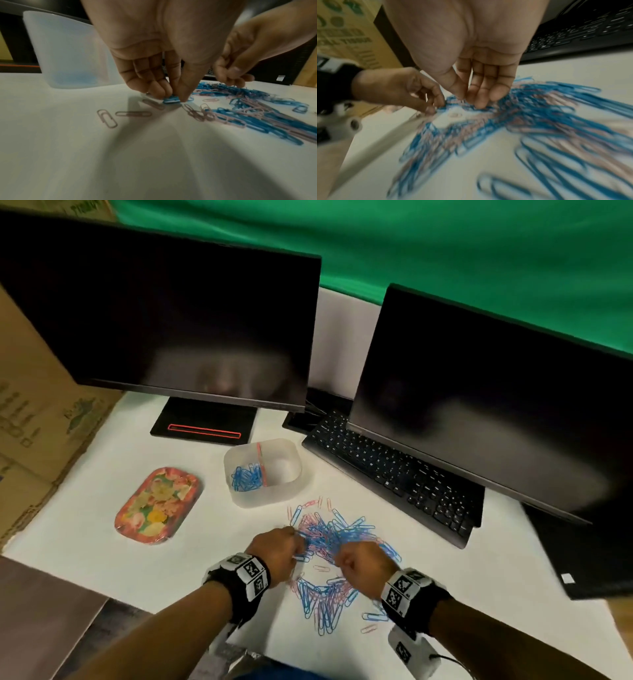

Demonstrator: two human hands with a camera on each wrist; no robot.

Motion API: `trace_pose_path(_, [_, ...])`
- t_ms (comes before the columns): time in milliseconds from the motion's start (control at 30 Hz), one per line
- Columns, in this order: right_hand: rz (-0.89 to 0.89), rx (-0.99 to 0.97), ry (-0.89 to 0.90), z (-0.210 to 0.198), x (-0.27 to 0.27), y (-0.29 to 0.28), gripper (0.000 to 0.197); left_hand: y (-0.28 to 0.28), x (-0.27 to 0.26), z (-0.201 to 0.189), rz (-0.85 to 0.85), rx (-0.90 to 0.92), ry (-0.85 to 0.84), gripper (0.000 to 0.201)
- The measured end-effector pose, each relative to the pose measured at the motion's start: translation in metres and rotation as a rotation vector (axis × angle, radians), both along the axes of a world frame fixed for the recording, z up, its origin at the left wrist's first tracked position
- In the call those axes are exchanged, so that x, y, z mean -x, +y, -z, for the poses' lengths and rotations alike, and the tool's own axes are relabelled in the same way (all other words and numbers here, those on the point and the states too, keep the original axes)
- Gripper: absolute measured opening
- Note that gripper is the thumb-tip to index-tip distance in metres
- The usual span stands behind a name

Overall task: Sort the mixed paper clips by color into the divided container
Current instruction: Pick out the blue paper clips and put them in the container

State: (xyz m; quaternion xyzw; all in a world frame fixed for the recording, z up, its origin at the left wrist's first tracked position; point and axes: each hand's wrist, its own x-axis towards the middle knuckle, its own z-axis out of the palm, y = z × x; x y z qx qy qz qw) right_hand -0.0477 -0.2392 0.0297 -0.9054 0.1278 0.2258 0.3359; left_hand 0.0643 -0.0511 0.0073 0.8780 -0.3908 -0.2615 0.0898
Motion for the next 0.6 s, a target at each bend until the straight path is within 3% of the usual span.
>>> trace_pose_path(200, [-0.442, 0.259, -0.305, 0.02, 0.057, 0.013, 0.034, 0.0, -0.004, 0.011, -0.01, -0.002, -0.045, 0.011])
trace_pose_path(300, [-0.63, 0.348, -0.285, 0.028, 0.07, 0.02, 0.045, 0.001, -0.007, 0.011, -0.019, 0.016, -0.054, 0.01])
trace_pose_path(433, [-0.601, 0.436, -0.164, 0.037, 0.073, 0.002, 0.059, 0.006, -0.008, 0.007, -0.067, 0.068, -0.054, 0.004])
trace_pose_path(600, [-0.529, 0.474, -0.061, 0.041, 0.076, -0.025, 0.063, 0.014, -0.007, 0.0, -0.156, 0.161, -0.009, 0.006])
